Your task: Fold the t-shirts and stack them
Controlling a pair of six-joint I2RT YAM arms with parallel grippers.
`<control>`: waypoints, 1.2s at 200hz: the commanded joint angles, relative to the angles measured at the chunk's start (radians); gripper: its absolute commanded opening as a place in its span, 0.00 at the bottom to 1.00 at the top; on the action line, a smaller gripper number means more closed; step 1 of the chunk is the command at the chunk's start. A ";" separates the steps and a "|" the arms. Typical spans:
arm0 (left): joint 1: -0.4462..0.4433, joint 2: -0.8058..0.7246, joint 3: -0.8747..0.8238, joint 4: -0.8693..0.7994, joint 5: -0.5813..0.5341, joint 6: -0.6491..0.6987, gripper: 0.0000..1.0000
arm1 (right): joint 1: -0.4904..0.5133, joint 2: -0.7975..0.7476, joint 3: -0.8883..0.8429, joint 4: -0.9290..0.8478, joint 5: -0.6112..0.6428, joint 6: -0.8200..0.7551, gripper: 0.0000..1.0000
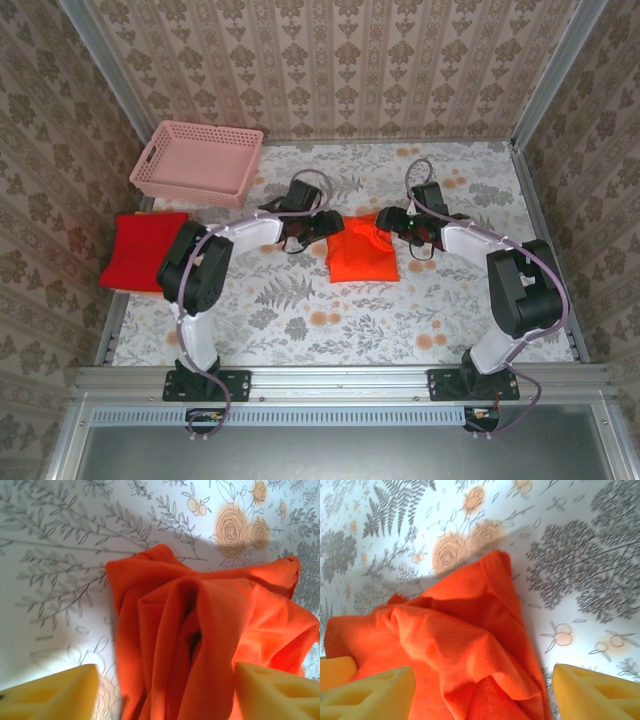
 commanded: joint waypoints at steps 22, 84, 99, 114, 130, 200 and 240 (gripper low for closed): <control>0.028 0.082 0.075 -0.080 0.016 0.044 0.33 | -0.003 0.066 0.092 -0.077 0.021 -0.048 0.60; 0.030 0.094 0.102 -0.085 0.046 0.049 0.11 | 0.008 0.168 0.157 -0.076 -0.105 -0.055 0.50; 0.030 0.098 0.103 -0.087 0.044 0.049 0.10 | 0.013 0.166 0.158 -0.068 -0.115 -0.061 0.48; 0.032 0.103 0.104 -0.086 0.047 0.043 0.11 | 0.015 0.154 0.153 -0.066 -0.105 -0.074 0.50; 0.032 0.106 0.104 -0.087 0.049 0.040 0.11 | 0.018 0.116 0.128 -0.046 -0.062 -0.088 0.60; 0.030 0.114 0.101 -0.088 0.056 0.035 0.10 | 0.054 -0.015 0.016 0.024 -0.010 -0.082 0.42; 0.030 0.115 0.103 -0.089 0.061 0.038 0.10 | 0.064 0.034 0.035 0.048 -0.065 -0.051 0.38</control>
